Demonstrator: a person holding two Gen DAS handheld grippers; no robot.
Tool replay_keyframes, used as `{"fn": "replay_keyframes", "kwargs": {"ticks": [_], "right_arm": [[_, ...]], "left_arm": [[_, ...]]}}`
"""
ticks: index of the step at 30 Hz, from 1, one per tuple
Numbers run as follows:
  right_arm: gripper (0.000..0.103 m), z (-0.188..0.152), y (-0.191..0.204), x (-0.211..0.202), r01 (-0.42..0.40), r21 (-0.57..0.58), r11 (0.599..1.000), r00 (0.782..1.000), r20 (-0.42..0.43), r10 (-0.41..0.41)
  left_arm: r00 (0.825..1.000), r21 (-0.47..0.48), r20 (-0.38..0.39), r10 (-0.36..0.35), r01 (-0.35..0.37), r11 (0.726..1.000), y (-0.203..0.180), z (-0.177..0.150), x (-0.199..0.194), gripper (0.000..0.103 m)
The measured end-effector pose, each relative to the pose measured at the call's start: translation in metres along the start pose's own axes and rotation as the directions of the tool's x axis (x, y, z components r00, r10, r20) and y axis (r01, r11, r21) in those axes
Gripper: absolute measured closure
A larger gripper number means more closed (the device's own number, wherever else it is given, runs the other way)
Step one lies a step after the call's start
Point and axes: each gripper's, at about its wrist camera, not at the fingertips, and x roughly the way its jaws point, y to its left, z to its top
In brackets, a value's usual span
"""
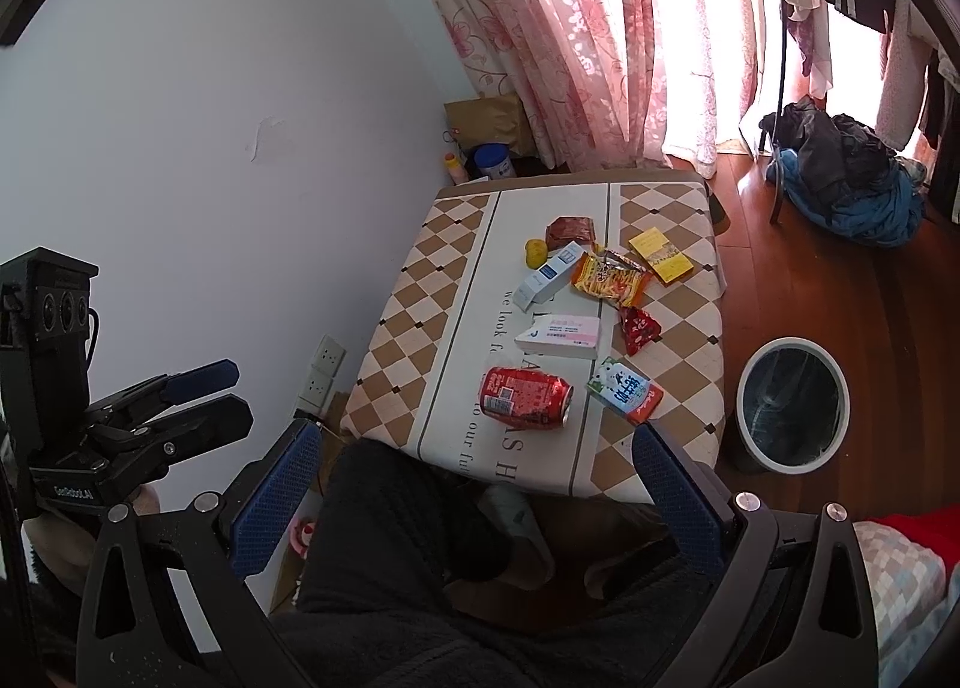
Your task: Collect trash
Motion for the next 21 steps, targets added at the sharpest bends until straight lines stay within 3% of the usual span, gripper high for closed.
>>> {"fn": "replay_keyframes", "kwargs": {"ticks": [21], "right_arm": [[0.000, 0.0033, 0.0018, -0.0035, 0.001, -0.009, 1.000, 1.000, -0.001, -0.001]], "left_arm": [[1.000, 0.000, -0.003, 0.001, -0.001, 1.000, 0.0012, -0.0001, 0.0006, 0.000]]}}
